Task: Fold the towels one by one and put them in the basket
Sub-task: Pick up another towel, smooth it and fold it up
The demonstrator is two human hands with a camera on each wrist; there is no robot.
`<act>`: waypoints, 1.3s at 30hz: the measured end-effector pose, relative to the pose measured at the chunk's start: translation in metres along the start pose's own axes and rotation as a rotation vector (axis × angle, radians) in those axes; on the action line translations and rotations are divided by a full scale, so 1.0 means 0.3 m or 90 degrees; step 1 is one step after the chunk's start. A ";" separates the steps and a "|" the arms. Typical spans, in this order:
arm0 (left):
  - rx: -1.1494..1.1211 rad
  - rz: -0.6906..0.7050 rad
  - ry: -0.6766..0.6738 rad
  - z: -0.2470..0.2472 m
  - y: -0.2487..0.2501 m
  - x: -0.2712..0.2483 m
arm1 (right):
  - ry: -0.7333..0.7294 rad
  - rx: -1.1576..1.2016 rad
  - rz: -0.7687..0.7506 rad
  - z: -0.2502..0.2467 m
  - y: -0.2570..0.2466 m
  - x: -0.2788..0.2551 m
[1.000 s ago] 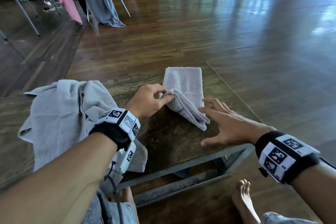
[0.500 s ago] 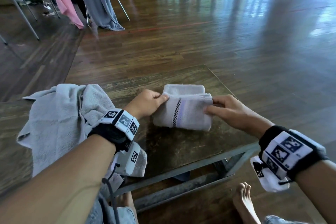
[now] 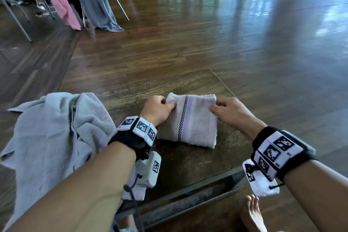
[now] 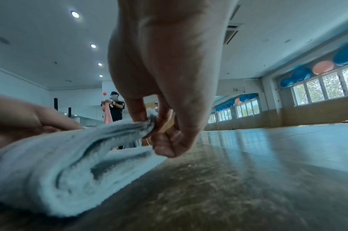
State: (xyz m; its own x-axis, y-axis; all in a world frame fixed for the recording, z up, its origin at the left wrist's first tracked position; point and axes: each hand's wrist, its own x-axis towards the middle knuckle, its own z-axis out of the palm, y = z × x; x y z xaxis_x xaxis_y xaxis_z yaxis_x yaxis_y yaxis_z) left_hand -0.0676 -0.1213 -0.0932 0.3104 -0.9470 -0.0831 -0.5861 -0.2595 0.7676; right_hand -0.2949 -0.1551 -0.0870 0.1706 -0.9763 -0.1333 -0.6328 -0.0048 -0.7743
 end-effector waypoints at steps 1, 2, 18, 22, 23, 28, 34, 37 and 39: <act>0.030 0.002 0.023 0.016 0.000 0.008 | 0.008 -0.024 0.005 0.003 0.004 0.014; 0.053 0.002 0.047 0.029 -0.002 0.008 | 0.008 -0.047 0.014 0.008 0.007 0.022; 0.095 -0.050 0.068 0.061 0.019 0.067 | 0.053 -0.158 0.048 0.059 0.019 0.066; 0.079 0.031 0.089 0.068 0.017 0.058 | 0.008 -0.288 -0.055 0.050 0.019 0.046; 0.062 0.091 0.119 0.068 0.016 0.055 | 0.019 -0.315 -0.062 0.047 0.015 0.042; 0.238 0.250 0.086 0.053 0.039 0.047 | -0.008 -0.356 -0.028 0.017 0.006 0.028; 0.379 0.283 -0.060 0.068 0.058 0.004 | -0.063 -0.268 -0.022 -0.026 0.011 0.009; 0.363 0.292 -0.090 0.073 0.074 -0.024 | -0.026 -0.219 -0.061 -0.034 0.036 0.011; 0.351 0.312 -0.084 0.089 0.082 -0.053 | -0.044 -0.185 -0.092 -0.043 0.044 0.006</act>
State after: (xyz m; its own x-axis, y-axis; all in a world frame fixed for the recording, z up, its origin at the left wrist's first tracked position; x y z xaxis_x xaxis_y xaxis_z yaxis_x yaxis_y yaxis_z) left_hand -0.1069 -0.1177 -0.0899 -0.1543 -0.9844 0.0849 -0.9351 0.1733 0.3091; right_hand -0.3127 -0.1598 -0.0896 0.3197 -0.9438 -0.0842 -0.7858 -0.2143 -0.5802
